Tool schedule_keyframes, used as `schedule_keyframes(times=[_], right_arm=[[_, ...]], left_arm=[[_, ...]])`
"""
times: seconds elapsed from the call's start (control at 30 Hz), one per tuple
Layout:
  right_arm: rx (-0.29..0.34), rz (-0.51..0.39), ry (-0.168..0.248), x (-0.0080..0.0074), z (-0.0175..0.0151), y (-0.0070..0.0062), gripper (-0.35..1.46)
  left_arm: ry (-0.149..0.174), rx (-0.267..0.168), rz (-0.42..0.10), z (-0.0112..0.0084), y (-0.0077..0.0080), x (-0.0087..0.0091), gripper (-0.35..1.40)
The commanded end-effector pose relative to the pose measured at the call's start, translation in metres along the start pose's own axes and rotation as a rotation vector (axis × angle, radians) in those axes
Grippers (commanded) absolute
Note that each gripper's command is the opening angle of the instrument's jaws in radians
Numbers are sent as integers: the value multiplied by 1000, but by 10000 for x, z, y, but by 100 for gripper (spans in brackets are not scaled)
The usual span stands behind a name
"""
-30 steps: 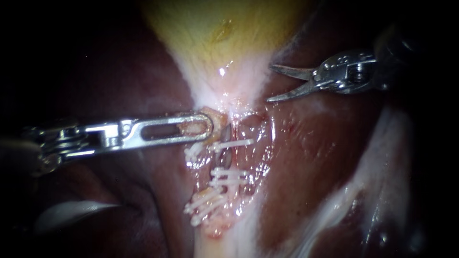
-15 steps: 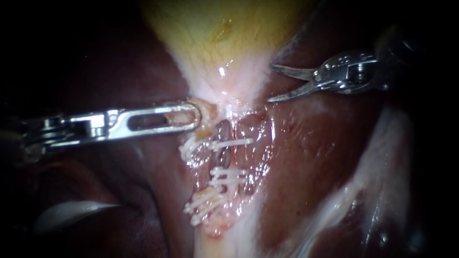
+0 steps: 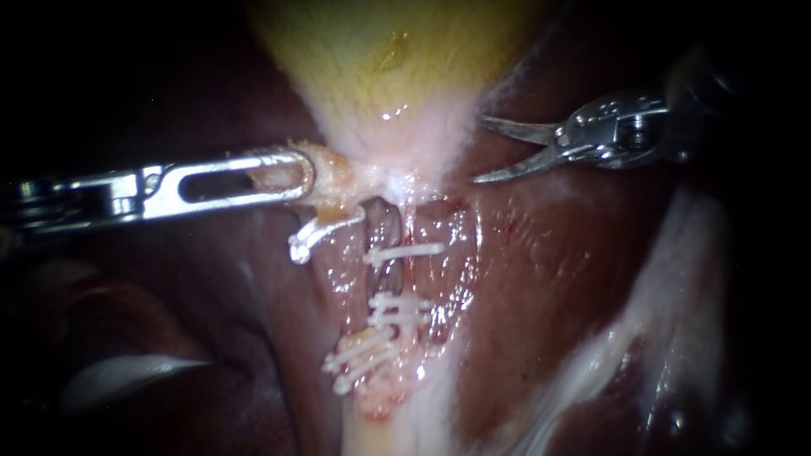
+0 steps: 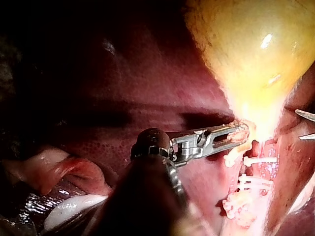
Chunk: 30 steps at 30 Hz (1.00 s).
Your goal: Go to the cutting position right tube
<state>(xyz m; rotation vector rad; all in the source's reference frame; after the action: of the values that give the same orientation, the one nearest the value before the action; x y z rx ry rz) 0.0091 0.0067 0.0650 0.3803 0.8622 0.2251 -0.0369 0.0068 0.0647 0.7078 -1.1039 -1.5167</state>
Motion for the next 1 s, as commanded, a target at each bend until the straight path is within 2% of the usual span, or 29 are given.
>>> schedule_keyframes(times=[0.03, 0.17, 0.33, 0.53, 0.8, 1.0], right_arm=[[19, 30, 9, -1, 2, -4, 118], [75, 117, 24, -2, 4, -22, 133], [148, 208, 14, -12, 14, -43, 140], [229, 313, -14, -30, 38, -66, 141], [314, 402, -18, -42, 54, -83, 141], [348, 457, -49, -52, 70, -96, 141]], left_arm=[[0, 0, 0, 0, 0, 0, -35], [0, 0, 0, 0, 0, 0, -35], [-1, -1, 0, -2, 1, 0, -35], [-1, -1, 0, -3, 1, 0, -35], [-4, -4, 0, -6, 5, -3, -35], [-6, -6, 0, -6, 4, -4, -35]])
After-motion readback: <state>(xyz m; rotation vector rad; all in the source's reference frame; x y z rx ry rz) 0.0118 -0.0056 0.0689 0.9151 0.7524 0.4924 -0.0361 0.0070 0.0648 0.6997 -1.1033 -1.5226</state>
